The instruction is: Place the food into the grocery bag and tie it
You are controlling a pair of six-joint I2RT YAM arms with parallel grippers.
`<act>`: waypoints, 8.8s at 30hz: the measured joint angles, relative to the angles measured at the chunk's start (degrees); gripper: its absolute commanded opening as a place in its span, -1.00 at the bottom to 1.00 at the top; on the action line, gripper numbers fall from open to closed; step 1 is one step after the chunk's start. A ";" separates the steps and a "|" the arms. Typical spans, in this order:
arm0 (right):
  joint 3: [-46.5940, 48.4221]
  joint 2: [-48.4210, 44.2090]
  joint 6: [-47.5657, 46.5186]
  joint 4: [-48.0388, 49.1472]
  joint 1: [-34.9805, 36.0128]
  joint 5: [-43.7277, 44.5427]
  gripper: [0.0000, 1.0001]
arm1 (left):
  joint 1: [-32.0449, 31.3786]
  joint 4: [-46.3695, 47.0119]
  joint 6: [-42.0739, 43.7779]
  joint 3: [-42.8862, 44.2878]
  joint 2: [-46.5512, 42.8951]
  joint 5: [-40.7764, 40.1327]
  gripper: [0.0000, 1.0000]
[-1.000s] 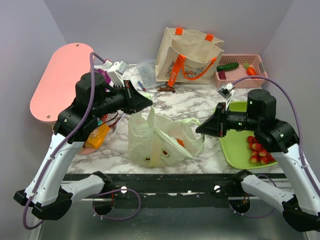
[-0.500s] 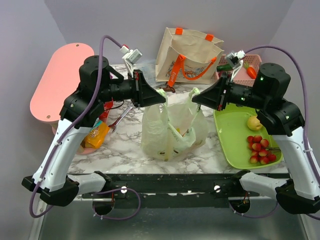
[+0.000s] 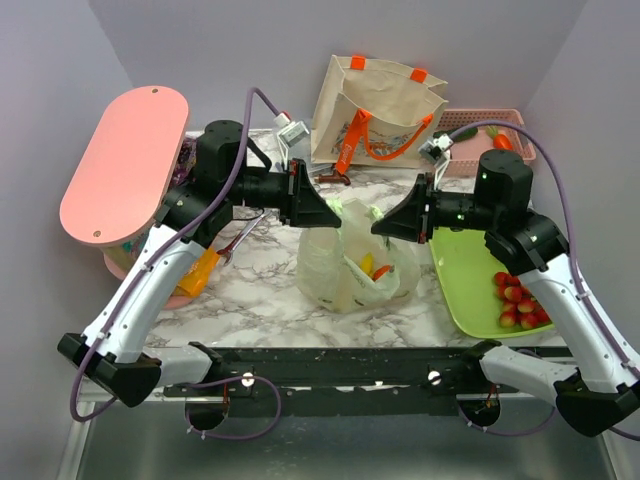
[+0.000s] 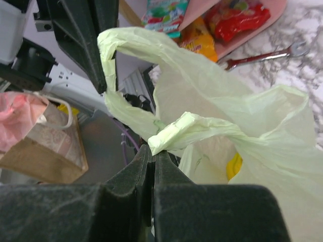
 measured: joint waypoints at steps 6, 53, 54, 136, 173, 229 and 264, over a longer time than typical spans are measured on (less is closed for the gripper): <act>-2.27 -0.04 -1.14 0.66 0.00 -6.82 -0.99 | 0.00 -0.07 0.92 -5.97 -1.33 0.39 -0.41; -8.26 6.93 10.32 18.49 3.74 -26.82 -0.99 | -8.04 -12.35 17.31 -10.16 -12.74 -23.12 -0.08; -8.26 6.93 10.78 19.08 3.74 -26.84 -0.99 | -8.07 -10.27 17.77 -11.10 -13.44 -23.39 -0.06; -18.34 9.27 39.06 62.75 4.02 -34.07 -0.99 | -14.34 24.79 31.26 -27.71 -15.26 -20.11 0.01; -9.01 8.52 19.21 35.23 4.09 -30.21 0.43 | -14.49 25.81 26.56 -29.24 -14.25 -19.78 -1.00; -11.93 1.27 1.40 5.49 4.11 -14.78 -0.25 | -14.71 24.76 24.35 -30.73 -16.17 -22.16 -1.00; -24.98 1.64 20.61 39.63 7.69 -14.40 -0.04 | -14.71 26.99 19.65 -28.87 -11.93 -22.38 -1.00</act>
